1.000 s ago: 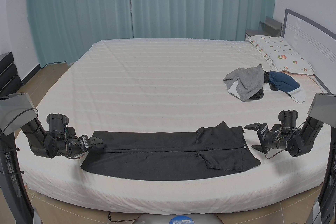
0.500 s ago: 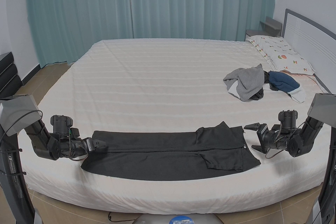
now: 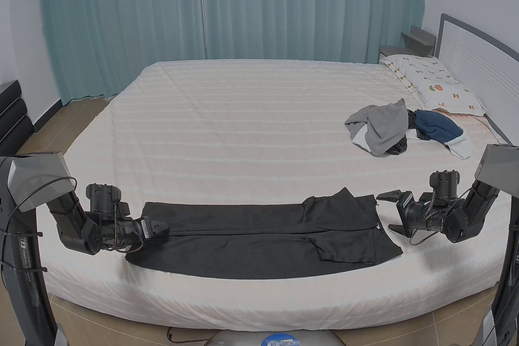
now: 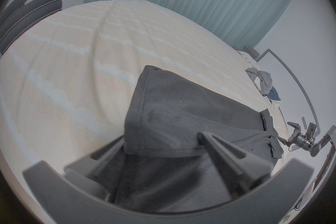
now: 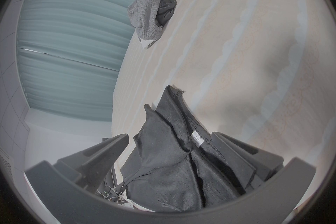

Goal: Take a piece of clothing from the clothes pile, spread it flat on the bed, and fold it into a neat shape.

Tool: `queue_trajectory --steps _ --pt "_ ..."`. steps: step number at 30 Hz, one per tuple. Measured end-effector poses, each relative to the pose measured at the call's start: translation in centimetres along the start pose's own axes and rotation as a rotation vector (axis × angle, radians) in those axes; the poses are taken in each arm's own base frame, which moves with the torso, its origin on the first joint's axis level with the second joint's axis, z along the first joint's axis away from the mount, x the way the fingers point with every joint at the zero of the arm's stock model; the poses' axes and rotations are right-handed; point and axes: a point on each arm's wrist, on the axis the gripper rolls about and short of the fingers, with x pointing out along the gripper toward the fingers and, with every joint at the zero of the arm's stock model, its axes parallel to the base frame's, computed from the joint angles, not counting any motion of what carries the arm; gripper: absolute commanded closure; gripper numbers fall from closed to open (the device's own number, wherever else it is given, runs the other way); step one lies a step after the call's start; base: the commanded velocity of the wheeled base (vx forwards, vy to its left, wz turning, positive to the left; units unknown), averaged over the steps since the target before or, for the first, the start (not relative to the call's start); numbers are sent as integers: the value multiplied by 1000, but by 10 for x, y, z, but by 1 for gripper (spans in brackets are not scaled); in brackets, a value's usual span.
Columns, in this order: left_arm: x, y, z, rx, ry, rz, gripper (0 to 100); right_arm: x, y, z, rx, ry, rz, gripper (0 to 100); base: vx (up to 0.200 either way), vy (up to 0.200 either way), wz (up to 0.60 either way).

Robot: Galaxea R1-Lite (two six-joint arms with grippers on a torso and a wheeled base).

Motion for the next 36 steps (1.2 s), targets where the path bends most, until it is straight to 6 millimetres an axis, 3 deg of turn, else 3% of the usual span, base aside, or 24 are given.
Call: queue_trajectory --steps 15,21,33,36 --pt "-6 -6 7 -21 -38 15 100 0 0 0 -1 -1 0 0 0 0 0" --pt "-6 -8 11 -55 -55 9 100 0 0 0 -1 -1 0 0 -200 0 0" --pt "-6 -15 19 -116 -133 -36 100 0 0 0 -1 -1 0 0 0 0 0" --pt "-5 -21 20 -134 -137 -51 100 0 0 0 -1 -1 1 0 0 -200 0"
